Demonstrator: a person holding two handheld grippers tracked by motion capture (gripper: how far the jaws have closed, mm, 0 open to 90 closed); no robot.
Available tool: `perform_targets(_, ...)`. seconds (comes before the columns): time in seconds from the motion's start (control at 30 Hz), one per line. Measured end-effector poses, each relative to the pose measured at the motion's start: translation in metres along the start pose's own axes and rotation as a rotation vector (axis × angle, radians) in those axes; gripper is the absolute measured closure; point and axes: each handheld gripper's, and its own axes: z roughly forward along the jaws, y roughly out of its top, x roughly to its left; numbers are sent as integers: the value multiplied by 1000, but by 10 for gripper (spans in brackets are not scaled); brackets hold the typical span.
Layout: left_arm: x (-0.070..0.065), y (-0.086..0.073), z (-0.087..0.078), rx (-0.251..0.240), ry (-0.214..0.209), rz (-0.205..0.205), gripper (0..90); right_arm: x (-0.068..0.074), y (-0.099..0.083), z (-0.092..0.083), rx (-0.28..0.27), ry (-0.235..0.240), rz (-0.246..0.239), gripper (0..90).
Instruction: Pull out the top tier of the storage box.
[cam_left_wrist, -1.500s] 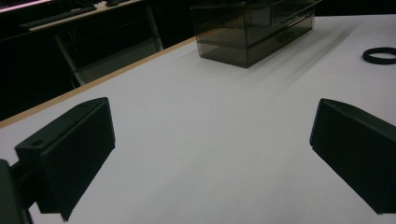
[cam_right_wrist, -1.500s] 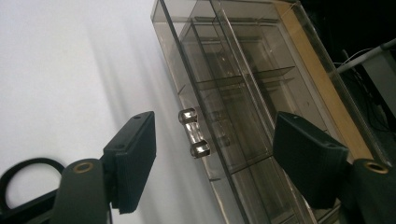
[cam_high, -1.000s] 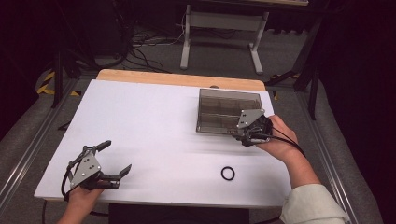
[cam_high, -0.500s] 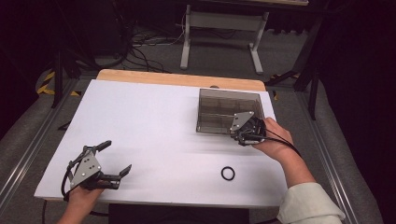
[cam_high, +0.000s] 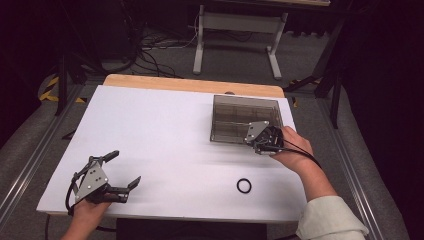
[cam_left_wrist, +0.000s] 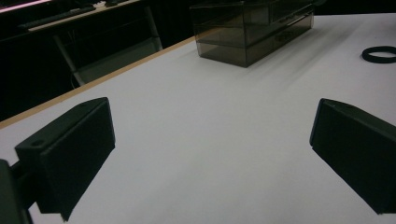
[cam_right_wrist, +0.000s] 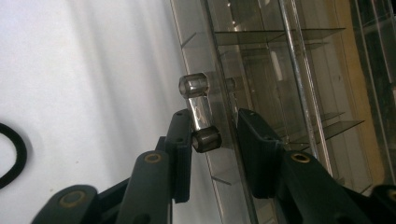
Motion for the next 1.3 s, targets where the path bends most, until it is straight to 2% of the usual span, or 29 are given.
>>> perform_targets(0.03, 0, 0, 0, 0, 1, 0, 10, 0, 0, -1, -2, 12, -20, 671)
perform_targets(0.13, 0, 0, 0, 0, 0, 0, 10, 1, 0, -4, -7, 0, -7, 670)
perform_targets(0.4, 0, 0, 0, 0, 0, 0, 10, 12, 0, -14, -3, 0, -21, 670)
perform_targets(0.63, 0, 0, 0, 1, -2, 6, 10, 17, 1, -16, 9, 2, -50, 674)
perform_targets(0.93, 0, 0, 0, 0, 1, 0, 10, 25, 3, -17, 30, 16, -59, 683)
perform_targets(1.17, 0, 0, 0, 0, 0, -1, 10, 25, 2, -17, 39, 34, -71, 682)
perform_targets(1.23, 0, 0, 0, 1, 3, 2, 10, 26, 2, -16, 36, 26, -58, 674)
perform_targets(1.27, 0, 0, 0, 4, 3, 3, 10, 25, 2, -16, 34, 36, -59, 622)
perform_targets(1.3, 0, 0, -1, 2, 4, 2, 10, 25, 2, -16, 34, 36, -59, 622)
